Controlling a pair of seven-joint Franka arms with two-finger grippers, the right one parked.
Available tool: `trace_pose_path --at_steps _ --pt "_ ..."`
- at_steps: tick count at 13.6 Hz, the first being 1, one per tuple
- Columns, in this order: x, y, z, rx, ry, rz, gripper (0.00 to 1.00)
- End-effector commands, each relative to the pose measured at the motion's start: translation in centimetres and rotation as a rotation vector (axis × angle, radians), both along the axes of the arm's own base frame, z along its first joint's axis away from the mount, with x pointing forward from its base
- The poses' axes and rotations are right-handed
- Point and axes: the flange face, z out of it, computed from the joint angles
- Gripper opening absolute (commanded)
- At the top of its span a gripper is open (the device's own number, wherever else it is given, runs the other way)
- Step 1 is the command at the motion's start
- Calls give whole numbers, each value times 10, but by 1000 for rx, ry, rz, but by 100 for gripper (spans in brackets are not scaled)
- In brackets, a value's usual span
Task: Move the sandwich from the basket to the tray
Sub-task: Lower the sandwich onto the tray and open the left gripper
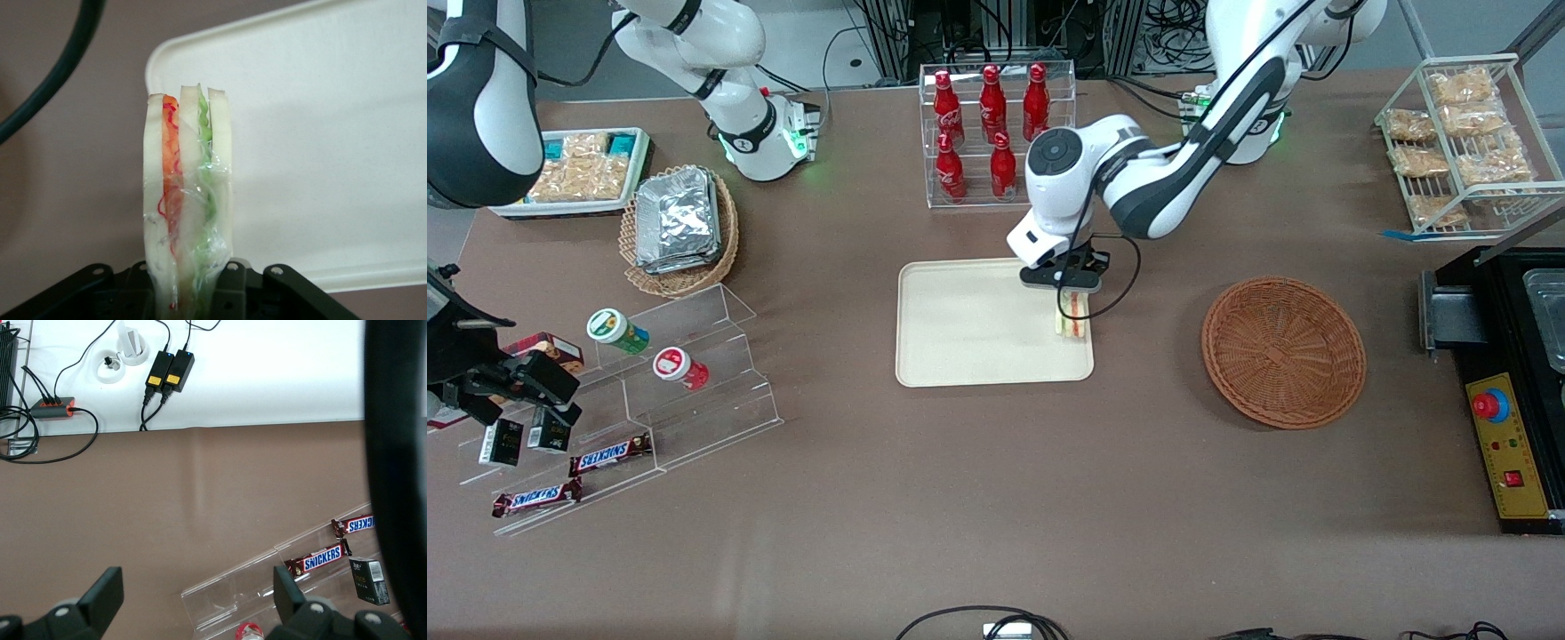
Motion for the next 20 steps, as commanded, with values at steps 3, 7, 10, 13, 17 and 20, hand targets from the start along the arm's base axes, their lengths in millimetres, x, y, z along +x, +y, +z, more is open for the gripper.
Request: trace_pose_path --at_steps 3,7,10,13,17,20 --pt "-2 -31 -37 -5 2 6 0" --pt "-1 -42 -58 -19 46 27 0" --pt "-2 -41 -64 -14 58 28 0" --pt "-2 -40 -68 -10 64 28 45" --pt "6 -37 -60 -13 58 52 78" --pt "30 -39 -34 2 30 105 84"
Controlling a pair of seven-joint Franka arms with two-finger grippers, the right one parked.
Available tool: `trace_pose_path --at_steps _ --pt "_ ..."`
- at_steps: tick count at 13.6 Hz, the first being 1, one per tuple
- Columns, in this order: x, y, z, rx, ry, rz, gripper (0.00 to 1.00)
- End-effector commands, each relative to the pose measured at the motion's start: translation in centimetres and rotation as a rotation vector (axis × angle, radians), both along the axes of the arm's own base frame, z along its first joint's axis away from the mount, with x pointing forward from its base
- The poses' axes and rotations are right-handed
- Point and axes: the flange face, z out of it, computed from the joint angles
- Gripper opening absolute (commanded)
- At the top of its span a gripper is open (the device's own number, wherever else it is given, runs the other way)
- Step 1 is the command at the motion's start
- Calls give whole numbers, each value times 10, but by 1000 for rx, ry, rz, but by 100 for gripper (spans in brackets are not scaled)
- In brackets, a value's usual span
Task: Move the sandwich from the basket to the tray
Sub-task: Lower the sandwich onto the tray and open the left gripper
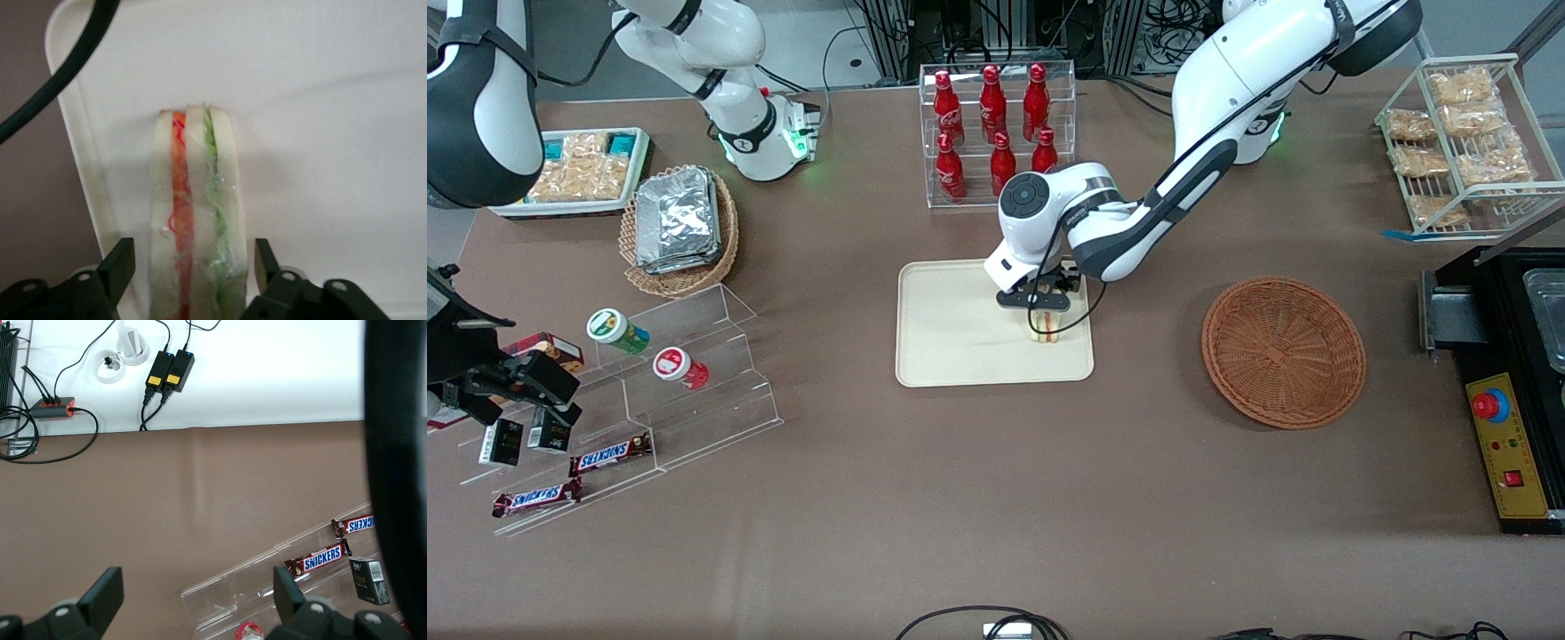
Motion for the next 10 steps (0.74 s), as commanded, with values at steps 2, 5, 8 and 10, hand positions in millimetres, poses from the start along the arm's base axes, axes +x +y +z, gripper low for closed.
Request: trace_pose_path --at_steps 2,5,8,10 --pt "40 -5 42 30 -49 111 89" --pt "74 -4 83 -1 -46 198 89" --pt "127 38 121 -1 -34 326 89" --pt "151 70 149 13 -37 402 89"
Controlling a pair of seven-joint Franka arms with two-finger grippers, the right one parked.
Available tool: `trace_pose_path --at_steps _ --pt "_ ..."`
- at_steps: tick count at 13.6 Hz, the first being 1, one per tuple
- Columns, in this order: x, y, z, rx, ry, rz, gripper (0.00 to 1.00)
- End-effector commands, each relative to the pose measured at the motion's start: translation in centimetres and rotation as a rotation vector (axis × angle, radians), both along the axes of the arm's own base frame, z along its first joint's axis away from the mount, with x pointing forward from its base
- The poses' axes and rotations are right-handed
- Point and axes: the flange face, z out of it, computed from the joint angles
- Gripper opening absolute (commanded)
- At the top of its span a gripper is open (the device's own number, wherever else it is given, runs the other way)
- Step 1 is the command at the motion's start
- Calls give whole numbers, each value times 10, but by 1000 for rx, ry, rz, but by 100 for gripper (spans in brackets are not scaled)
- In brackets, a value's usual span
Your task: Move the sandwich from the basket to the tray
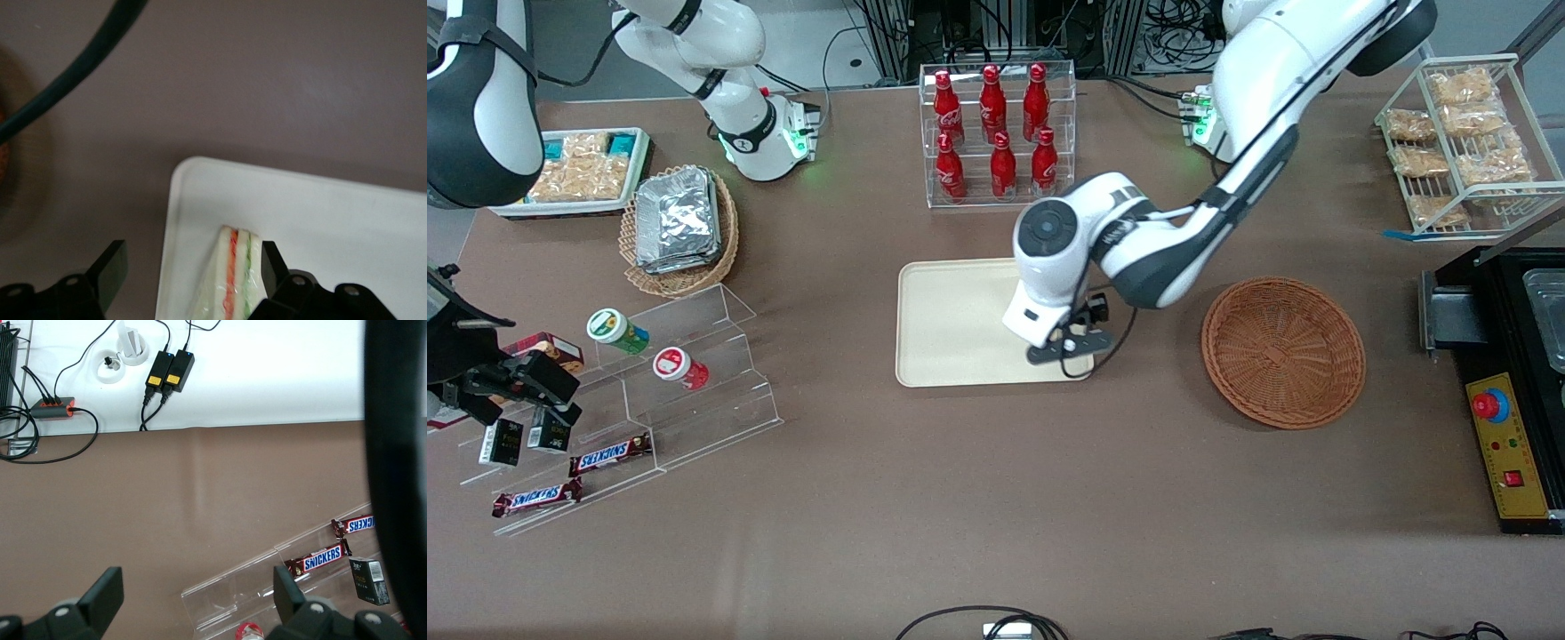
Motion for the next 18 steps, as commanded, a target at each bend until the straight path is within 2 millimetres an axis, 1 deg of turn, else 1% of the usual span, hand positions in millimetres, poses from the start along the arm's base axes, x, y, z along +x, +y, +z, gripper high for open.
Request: trace_pose_path --at_steps 1,3,5,6,7,9,11,12,13,14,18 --pt "29 44 43 22 1 102 89" --pt "48 73 81 3 -20 175 89" --pt "64 104 106 7 -28 236 89" --pt "69 117 113 18 -20 257 89" --pt "71 124 121 30 -10 265 89" --pt "75 135 135 39 5 224 89" --pt "86 170 142 25 41 228 89" --pt "84 178 159 3 35 204 89" --pt "81 188 172 -10 37 166 89" --pt "83 211 182 -20 40 166 89" --pt "63 273 214 -21 117 13 89"
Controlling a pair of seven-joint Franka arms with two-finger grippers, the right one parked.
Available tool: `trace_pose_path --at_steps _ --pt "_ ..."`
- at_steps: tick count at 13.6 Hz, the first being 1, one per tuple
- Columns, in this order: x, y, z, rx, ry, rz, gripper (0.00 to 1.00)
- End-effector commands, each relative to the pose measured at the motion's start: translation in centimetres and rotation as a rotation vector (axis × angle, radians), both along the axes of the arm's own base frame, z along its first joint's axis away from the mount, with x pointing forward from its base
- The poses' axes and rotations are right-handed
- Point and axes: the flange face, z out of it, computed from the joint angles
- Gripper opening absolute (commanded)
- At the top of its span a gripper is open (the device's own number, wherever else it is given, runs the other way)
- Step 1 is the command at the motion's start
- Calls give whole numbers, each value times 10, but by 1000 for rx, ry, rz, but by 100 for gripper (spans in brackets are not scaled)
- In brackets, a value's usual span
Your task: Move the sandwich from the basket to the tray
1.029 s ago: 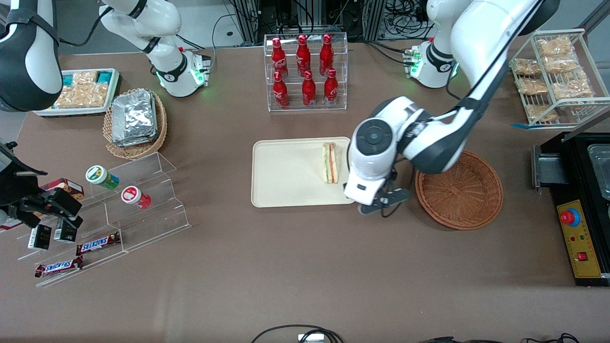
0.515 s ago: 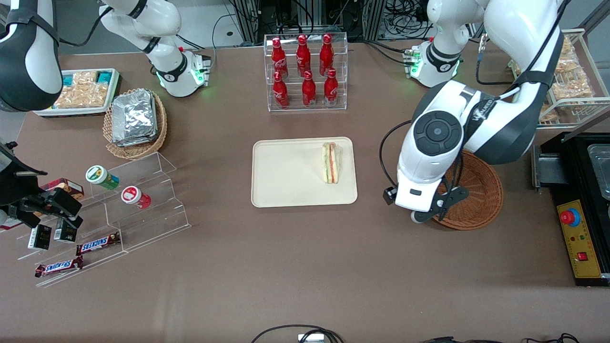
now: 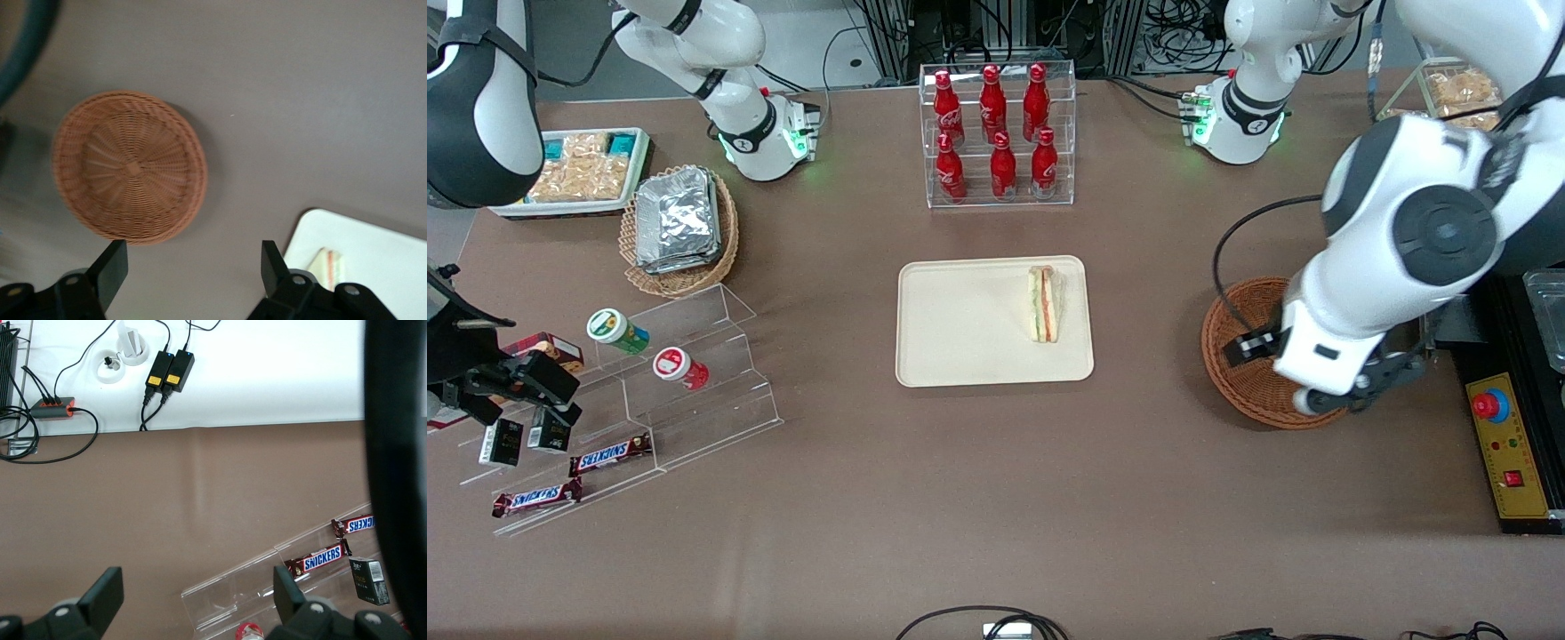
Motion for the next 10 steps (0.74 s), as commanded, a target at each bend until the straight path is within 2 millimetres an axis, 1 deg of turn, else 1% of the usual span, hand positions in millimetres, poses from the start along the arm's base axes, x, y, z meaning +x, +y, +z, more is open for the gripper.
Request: trace_pose_path --at_steps 1,3,4,5,6,8,10 --pt "-27 38 28 10 56 -118 92" --pt "-37 77 48 -33 86 -196 99" --pt "-43 98 60 -60 88 -225 99" --pt "-50 113 68 -68 88 -261 99" --pt "-60 125 75 -67 86 -304 99" --pt "-71 140 78 -65 89 -318 99" --pt "-80 141 84 -75 74 -361 99"
